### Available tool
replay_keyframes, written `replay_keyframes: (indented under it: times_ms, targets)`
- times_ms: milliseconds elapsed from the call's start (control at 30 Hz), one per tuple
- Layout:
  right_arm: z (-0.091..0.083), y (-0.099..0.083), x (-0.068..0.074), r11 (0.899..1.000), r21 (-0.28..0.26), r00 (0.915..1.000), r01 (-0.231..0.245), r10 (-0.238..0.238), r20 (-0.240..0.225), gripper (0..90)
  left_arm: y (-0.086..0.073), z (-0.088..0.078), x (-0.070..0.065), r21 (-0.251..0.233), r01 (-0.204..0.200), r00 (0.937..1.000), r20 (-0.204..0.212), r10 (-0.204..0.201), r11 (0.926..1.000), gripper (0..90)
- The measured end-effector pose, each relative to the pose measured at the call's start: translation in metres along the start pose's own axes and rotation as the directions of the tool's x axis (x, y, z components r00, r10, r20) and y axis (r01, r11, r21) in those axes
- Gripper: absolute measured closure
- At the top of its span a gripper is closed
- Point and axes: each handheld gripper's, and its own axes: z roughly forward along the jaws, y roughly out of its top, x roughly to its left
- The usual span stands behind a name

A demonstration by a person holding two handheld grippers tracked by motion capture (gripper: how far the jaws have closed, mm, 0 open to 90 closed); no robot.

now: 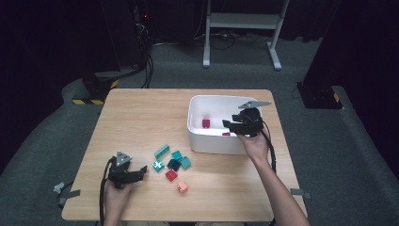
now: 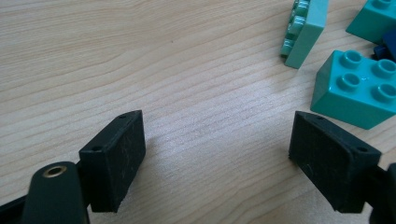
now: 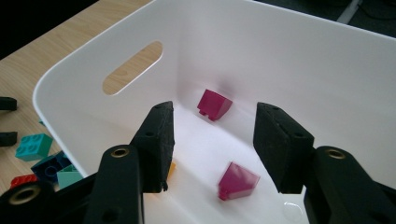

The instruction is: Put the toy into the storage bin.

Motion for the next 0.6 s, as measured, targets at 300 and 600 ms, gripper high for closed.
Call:
replay_keyframes:
  times_ms: [300, 600]
  targets:
    - [-0.012, 0.000, 0.013, 0.998, -0.049, 0.9994, 0.028, -0.029, -0.020, 44.1, 0.000, 0.000, 0.000, 0.000, 0.000, 1.0000, 0.000, 0.000, 1.0000, 18.7]
    - [-0.024, -0.003, 0.023, 0.995, -0.085, 0.9973, 0.049, -0.054, -0.050, 42.0, 0.000, 0.000, 0.000, 0.000, 0.000, 1.0000, 0.000, 0.000, 1.0000, 18.7]
